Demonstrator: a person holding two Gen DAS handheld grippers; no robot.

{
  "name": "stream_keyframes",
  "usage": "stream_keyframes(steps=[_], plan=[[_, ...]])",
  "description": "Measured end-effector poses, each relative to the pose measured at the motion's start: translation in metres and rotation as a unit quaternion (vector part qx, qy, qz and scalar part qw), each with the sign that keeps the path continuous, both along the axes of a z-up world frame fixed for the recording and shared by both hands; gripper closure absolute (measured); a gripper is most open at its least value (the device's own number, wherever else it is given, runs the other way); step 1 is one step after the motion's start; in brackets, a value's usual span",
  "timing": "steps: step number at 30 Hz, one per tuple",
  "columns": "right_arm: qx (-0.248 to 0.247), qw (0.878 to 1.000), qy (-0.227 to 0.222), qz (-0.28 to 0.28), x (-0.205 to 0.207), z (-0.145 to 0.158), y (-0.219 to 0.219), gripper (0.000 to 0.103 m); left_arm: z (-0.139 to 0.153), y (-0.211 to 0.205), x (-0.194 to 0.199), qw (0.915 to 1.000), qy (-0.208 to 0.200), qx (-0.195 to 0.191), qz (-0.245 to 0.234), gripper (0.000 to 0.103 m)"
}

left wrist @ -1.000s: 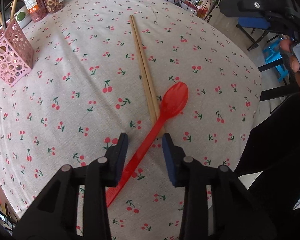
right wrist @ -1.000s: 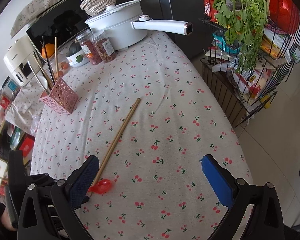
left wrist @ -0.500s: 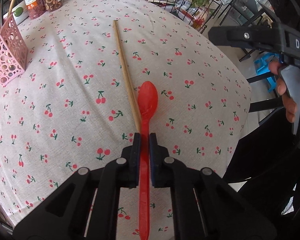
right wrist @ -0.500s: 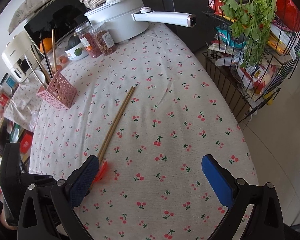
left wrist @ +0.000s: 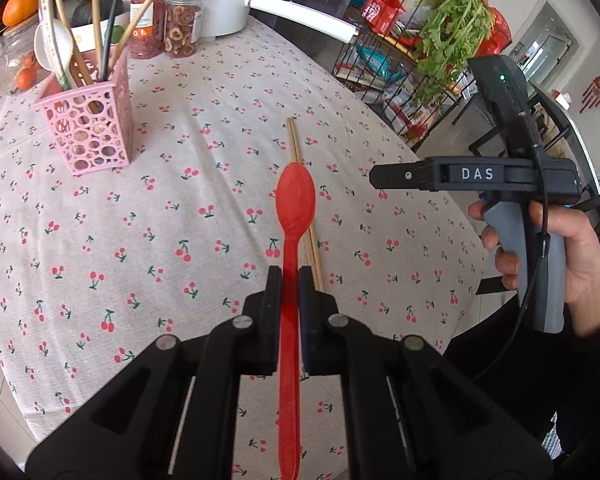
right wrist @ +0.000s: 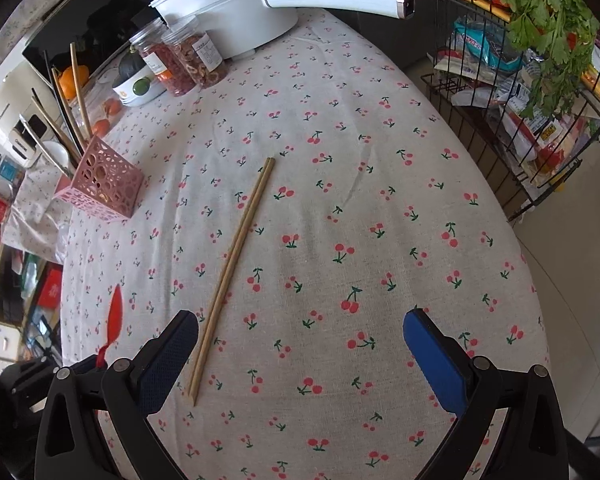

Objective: Organize utensils
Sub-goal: 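Lift the red spoon with the left gripper while the right gripper grasps the last wooden chopsticks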

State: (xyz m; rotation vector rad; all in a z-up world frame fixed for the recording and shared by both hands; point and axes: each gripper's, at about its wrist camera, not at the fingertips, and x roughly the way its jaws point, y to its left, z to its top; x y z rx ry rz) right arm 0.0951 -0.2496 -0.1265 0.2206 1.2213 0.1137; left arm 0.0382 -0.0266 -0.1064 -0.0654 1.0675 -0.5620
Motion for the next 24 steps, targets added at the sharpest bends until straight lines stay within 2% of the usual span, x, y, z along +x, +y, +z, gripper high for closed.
stream_keyframes(steps=[7, 9, 11, 13, 14, 15, 19, 21, 22, 24], plan=[[-0.005, 1.0, 0.018, 0.005, 0.032, -0.012, 0.021, 0.001, 0.008, 0.025, 0.007, 0.9993, -0.011, -0.014, 0.034, 0.094], [-0.01, 1.0, 0.018, 0.01, 0.041, -0.015, 0.03, 0.005, 0.009, 0.03, 0.01, 0.9988, -0.013, -0.018, 0.043, 0.094], [-0.022, 0.999, 0.019, 0.016, 0.052, -0.02, 0.039, 0.012, 0.012, 0.037, 0.011, 0.9982, -0.016, -0.024, 0.053, 0.094], [-0.035, 0.999, 0.024, 0.016, 0.062, -0.027, 0.046, 0.028, 0.014, 0.043, 0.014, 0.9974, -0.02, -0.031, 0.062, 0.094], [-0.041, 0.999, 0.028, 0.015, 0.066, -0.031, 0.049, 0.032, 0.016, 0.047, 0.015, 0.9969, -0.022, -0.035, 0.067, 0.094], [-0.045, 0.998, 0.035, 0.015, 0.071, -0.036, 0.052, 0.042, 0.018, 0.049, 0.016, 0.9965, -0.025, -0.038, 0.07, 0.094], [-0.09, 0.995, 0.016, 0.034, 0.078, -0.038, 0.067, 0.062, 0.024, 0.057, 0.02, 0.9952, -0.035, -0.048, 0.078, 0.094], [-0.106, 0.993, 0.013, 0.052, 0.08, -0.039, 0.074, 0.069, 0.026, 0.061, 0.021, 0.9947, -0.039, -0.05, 0.082, 0.094], [-0.104, 0.993, 0.01, 0.061, 0.081, -0.039, 0.077, 0.079, 0.027, 0.062, 0.022, 0.9944, -0.04, -0.051, 0.083, 0.094], [-0.1, 0.992, 0.01, 0.07, 0.082, -0.04, 0.082, 0.088, 0.028, 0.067, 0.023, 0.9938, -0.042, -0.053, 0.088, 0.094]])
